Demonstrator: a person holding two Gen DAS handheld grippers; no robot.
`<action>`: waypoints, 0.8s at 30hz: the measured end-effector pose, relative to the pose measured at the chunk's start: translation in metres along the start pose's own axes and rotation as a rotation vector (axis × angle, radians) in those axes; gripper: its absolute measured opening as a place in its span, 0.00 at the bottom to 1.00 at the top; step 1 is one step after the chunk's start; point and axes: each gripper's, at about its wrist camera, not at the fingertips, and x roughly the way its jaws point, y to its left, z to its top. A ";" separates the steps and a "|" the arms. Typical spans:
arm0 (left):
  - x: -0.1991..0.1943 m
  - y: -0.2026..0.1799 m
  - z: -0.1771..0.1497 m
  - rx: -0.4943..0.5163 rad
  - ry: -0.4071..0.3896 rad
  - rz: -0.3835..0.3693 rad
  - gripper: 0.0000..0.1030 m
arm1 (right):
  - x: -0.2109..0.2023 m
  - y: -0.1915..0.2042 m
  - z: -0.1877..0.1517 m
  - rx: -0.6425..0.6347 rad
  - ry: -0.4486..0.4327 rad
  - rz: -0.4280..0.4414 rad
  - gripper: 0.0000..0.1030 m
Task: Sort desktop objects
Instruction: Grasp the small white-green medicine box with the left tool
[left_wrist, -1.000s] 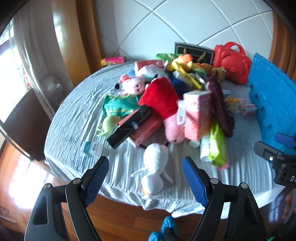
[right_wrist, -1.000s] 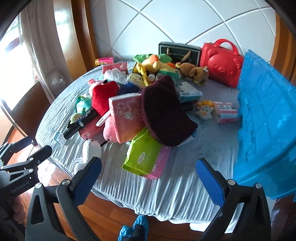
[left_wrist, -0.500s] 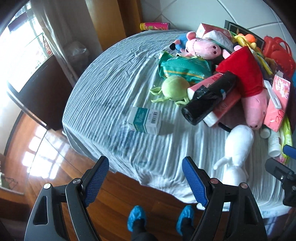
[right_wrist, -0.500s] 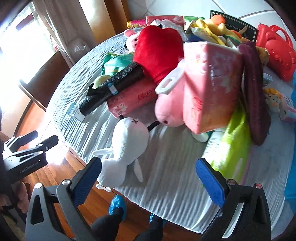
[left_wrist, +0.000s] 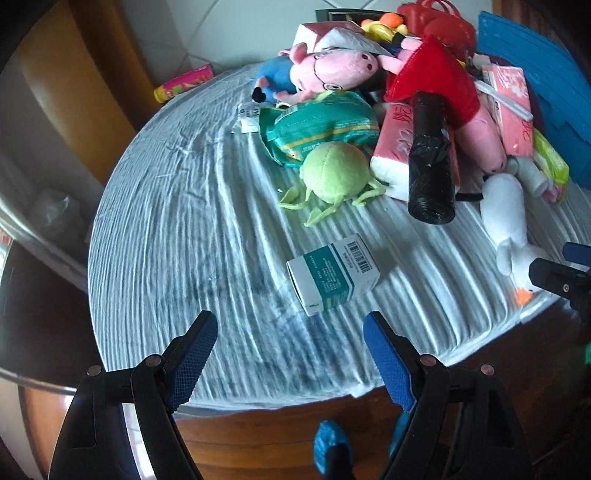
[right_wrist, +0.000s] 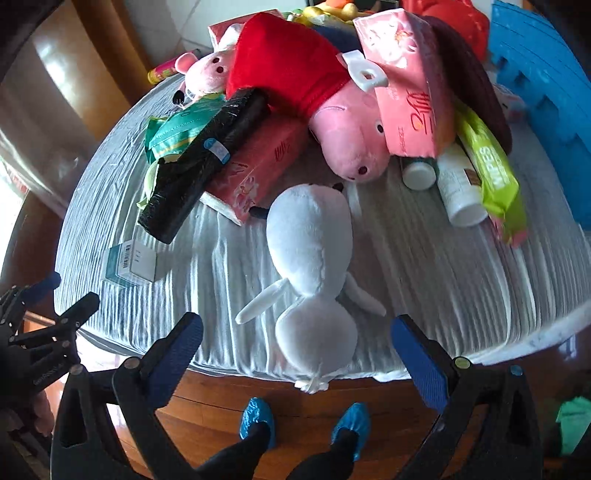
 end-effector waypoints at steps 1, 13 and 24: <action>0.000 0.001 0.001 0.016 -0.011 -0.018 0.79 | -0.003 0.004 -0.003 0.011 -0.005 -0.007 1.00; 0.055 -0.010 0.020 0.293 -0.047 -0.220 0.79 | 0.000 0.023 -0.017 0.162 -0.087 -0.196 1.00; 0.076 -0.011 0.048 0.269 -0.040 -0.313 0.36 | 0.034 0.017 -0.017 0.326 -0.076 -0.276 1.00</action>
